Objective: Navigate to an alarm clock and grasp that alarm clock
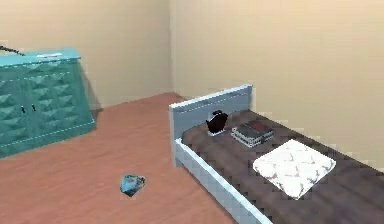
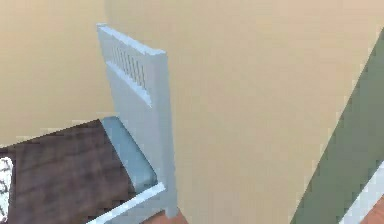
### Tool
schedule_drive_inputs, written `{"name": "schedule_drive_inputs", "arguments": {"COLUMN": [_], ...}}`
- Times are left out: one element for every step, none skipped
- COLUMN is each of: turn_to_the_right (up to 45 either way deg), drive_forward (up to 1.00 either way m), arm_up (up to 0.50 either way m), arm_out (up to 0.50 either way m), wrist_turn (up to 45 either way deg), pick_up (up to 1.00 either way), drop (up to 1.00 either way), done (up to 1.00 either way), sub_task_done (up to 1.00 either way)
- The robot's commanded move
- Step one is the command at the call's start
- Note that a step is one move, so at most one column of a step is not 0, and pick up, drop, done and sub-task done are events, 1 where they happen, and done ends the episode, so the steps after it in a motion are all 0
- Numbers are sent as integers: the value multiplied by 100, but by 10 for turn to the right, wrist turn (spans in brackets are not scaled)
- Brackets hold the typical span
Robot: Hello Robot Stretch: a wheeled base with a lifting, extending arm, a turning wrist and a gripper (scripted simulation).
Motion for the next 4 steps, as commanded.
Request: {"name": "schedule_drive_inputs", "arguments": {"turn_to_the_right": [0, -450, -300, 450], "drive_forward": [55, 0, 0, 0], "arm_up": [0, 0, 0, 0], "arm_out": [0, 0, 0, 0], "wrist_turn": [0, 0, 0, 0], "pick_up": [0, 0, 0, 0], "drop": [0, 0, 0, 0], "done": [0, 0, 0, 0], "sub_task_done": [0, 0, 0, 0]}}
